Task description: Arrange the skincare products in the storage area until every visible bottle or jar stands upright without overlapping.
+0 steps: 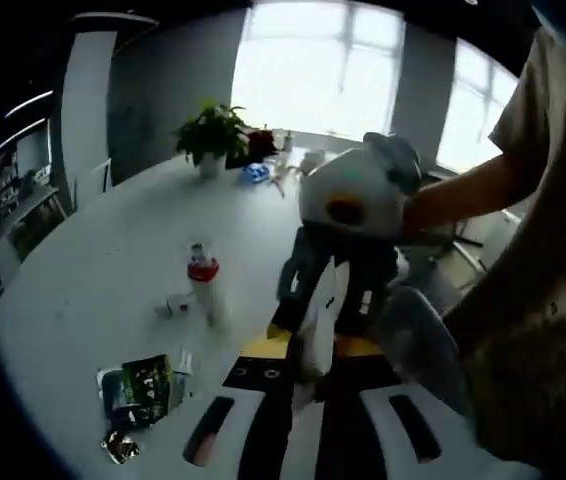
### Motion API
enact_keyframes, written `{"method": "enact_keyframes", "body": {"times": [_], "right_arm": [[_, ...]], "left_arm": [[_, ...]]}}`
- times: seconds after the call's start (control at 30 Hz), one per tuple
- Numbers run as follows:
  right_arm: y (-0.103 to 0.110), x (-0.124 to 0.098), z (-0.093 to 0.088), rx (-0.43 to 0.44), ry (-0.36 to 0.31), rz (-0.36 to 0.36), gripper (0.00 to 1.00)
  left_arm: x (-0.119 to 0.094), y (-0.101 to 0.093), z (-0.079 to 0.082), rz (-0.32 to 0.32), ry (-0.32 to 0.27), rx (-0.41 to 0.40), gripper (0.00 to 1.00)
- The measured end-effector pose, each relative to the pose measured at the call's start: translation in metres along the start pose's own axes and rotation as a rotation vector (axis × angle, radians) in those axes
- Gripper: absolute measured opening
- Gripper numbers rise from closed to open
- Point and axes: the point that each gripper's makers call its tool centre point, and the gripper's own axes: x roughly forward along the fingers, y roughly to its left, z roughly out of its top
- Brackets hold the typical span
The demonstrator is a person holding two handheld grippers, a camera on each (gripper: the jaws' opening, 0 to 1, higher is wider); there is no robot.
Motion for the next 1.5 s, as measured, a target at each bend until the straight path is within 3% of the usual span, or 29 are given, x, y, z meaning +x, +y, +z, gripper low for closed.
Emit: {"method": "enact_keyframes", "body": {"times": [0.17,0.37,0.53,0.9,1.03,1.1,1.2,1.3,1.5], "right_arm": [[-0.01,0.016,-0.026,0.016,0.03,0.002,0.2],[-0.017,0.023,-0.044,0.008,0.063,-0.004,0.2],[-0.022,0.02,-0.043,0.027,0.039,-0.003,0.2],[-0.022,0.02,-0.043,0.019,0.02,0.007,0.22],[-0.025,0.02,-0.052,0.021,0.059,-0.046,0.24],[-0.028,0.017,-0.06,0.036,0.082,-0.08,0.31],[-0.033,0.008,-0.061,0.105,0.044,-0.137,0.36],[-0.038,-0.003,-0.066,0.142,0.038,-0.195,0.36],[-0.046,-0.027,-0.078,0.218,0.021,-0.288,0.37]], "left_arm": [[0.016,0.012,-0.023,0.015,0.072,-0.01,0.08],[0.028,0.018,-0.035,0.029,0.138,0.017,0.08],[0.028,0.025,-0.032,0.03,0.125,0.014,0.08],[0.037,0.026,-0.042,0.018,0.198,0.111,0.1],[0.039,0.028,-0.043,0.03,0.209,0.135,0.1],[0.039,0.031,-0.041,0.036,0.206,0.136,0.1],[0.04,0.035,-0.039,0.038,0.202,0.152,0.09],[0.042,0.04,-0.037,0.053,0.209,0.221,0.09],[0.05,0.053,-0.029,0.062,0.186,0.24,0.09]]}}
